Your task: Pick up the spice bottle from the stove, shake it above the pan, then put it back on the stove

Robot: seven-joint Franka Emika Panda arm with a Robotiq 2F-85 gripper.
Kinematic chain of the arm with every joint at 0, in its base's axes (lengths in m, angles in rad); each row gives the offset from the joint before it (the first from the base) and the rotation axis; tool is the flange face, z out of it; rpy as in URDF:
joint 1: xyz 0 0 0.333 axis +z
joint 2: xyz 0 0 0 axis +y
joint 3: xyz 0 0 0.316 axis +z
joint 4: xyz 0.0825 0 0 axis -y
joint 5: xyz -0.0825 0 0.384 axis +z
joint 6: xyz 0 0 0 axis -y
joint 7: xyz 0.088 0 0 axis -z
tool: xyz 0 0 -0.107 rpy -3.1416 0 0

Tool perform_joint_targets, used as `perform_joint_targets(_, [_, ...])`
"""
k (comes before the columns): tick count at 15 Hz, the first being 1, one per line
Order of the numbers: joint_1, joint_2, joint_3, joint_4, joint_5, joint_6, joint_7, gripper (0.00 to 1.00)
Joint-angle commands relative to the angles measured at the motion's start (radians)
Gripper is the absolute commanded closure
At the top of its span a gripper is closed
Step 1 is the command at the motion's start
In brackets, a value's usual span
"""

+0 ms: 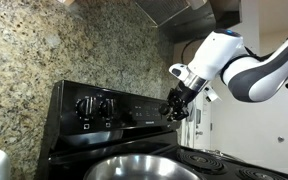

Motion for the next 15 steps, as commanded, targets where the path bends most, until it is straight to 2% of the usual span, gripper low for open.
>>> perform_joint_targets(1, [0.089,0.026,-0.095,0.01,-0.077,-0.001,0.1,0.82])
perform_joint_targets(2, [0.093,0.024,-0.093,0.0,-0.081,0.003,0.093,0.82])
perform_joint_targets(3, [0.137,0.047,-0.148,0.017,-0.12,0.006,0.148,0.82])
perform_joint_targets(4, [0.138,0.043,-0.142,0.006,-0.12,0.003,0.138,0.82])
perform_joint_targets(5, [0.161,0.054,-0.166,0.009,-0.14,0.004,0.164,0.82])
perform_joint_targets(11, [0.144,0.029,-0.123,-0.042,-0.112,0.011,0.106,0.82])
perform_joint_targets(15, [0.132,0.032,-0.138,-0.025,-0.092,0.008,0.136,0.82])
